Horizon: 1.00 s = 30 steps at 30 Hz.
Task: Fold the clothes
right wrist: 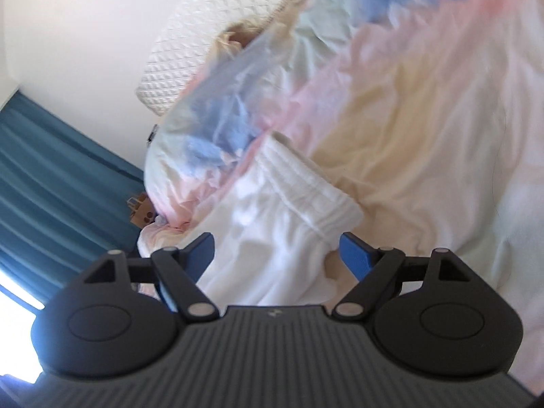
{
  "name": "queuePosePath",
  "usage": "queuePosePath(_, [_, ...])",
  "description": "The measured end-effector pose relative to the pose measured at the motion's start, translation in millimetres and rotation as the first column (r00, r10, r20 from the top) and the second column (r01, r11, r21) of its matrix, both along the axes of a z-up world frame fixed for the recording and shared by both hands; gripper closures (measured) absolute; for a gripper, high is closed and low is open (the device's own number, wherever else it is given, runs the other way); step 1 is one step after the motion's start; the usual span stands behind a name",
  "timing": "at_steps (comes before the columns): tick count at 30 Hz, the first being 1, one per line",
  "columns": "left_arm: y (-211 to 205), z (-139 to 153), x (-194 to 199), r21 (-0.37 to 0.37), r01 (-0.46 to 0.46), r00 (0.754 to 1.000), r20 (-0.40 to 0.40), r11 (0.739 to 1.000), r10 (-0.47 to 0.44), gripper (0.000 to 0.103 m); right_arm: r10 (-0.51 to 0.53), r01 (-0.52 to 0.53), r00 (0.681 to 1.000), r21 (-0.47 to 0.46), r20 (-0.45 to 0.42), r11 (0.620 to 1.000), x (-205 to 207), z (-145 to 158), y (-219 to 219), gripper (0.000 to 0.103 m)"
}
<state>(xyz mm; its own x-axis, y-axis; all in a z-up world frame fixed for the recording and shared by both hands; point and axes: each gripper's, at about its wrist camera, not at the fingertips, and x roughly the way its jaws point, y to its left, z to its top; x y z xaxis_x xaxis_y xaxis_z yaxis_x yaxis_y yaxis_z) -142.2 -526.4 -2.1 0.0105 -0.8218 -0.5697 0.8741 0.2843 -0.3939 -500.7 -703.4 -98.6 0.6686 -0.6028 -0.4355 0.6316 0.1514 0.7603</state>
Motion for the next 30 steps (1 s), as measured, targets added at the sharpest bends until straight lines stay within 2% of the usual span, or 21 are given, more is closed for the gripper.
queuePosePath(6, [56,56,-69,-0.052,-0.005,0.984,0.178,0.999,0.014,0.000,0.076,-0.098,0.988,-0.169,-0.133,0.981,13,54,43,0.019])
queuePosePath(12, [87,77,-106,-0.073,-0.035,0.961,0.272,0.997,0.054,0.000,0.137,-0.195,0.964,-0.255,-0.227,0.947,23,91,87,0.020])
queuePosePath(15, [106,88,-117,-0.084,-0.051,0.953,0.293,0.995,0.074,0.000,0.142,-0.228,0.947,-0.291,-0.289,0.929,29,101,107,0.020])
queuePosePath(21, [139,103,-132,-0.091,-0.079,0.935,0.340,0.993,0.106,0.000,0.123,-0.256,0.929,-0.363,-0.350,0.896,38,117,145,0.020])
queuePosePath(30, [174,97,-151,-0.076,-0.109,0.905,0.406,0.991,0.130,0.000,0.086,-0.280,0.899,-0.413,-0.430,0.866,49,122,188,0.021])
